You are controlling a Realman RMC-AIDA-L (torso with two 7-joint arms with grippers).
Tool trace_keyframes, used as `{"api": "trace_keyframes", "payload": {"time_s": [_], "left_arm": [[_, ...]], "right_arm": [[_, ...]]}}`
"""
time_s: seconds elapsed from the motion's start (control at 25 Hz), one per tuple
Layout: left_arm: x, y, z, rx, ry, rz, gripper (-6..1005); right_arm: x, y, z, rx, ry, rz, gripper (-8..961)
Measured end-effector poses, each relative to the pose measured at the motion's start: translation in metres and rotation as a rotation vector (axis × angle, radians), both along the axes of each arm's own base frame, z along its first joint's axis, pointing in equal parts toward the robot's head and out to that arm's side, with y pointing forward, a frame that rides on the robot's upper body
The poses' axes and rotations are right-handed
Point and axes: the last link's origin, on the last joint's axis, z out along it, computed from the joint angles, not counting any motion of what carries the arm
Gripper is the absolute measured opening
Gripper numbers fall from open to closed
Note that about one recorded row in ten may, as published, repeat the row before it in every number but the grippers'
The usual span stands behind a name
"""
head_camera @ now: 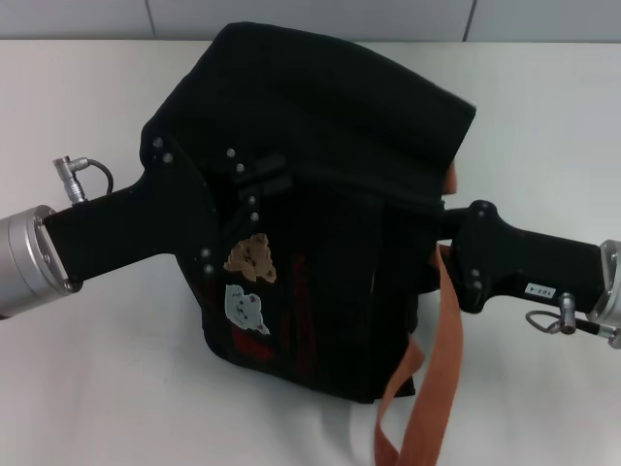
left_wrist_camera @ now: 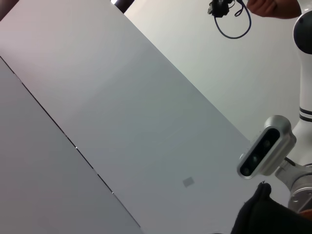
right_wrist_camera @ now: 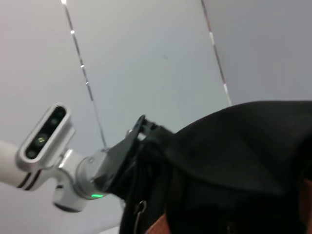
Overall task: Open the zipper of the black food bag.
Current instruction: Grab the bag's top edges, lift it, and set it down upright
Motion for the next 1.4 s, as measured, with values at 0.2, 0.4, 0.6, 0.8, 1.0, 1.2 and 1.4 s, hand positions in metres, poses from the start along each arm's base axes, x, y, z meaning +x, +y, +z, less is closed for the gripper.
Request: {"api": "trace_keyframes", "payload": {"time_s": [0.2,0.4,0.6,0.8,1.0,1.2,1.4], "left_arm": [[0.000,0.001,0.001,0.002,-0.003,0.001,68],[0.001,0.001,0.001,0.002,-0.003,-0.001,68],[0.001,0.001,0.001,0.003,-0.006,-0.003,68],[0.002,0.003,0.006,0.027,-0.039,0.012,69],[-0.001,0.005,0.015,0.081,-0.095,0.050,69],[-0.006,0.005,0.024,0.134,-0.137,0.091,69],[-0.012,0.004,0.033,0.188,-0.172,0.130,69]], "right_arm": [[-0.001,0.000,0.003,-0.036,-0.001,0.005,80],[0.000,0.000,0.005,-0.036,-0.010,0.008,8],[0.002,0.000,0.005,-0.033,-0.017,0.001,2],[0.005,0.003,0.006,-0.022,-0.029,-0.026,-1],[0.012,0.008,0.004,-0.004,-0.069,-0.069,-1],[0.019,0.009,-0.001,-0.021,-0.118,-0.099,0],[0.030,0.006,-0.002,-0.031,-0.162,-0.144,0]]}}
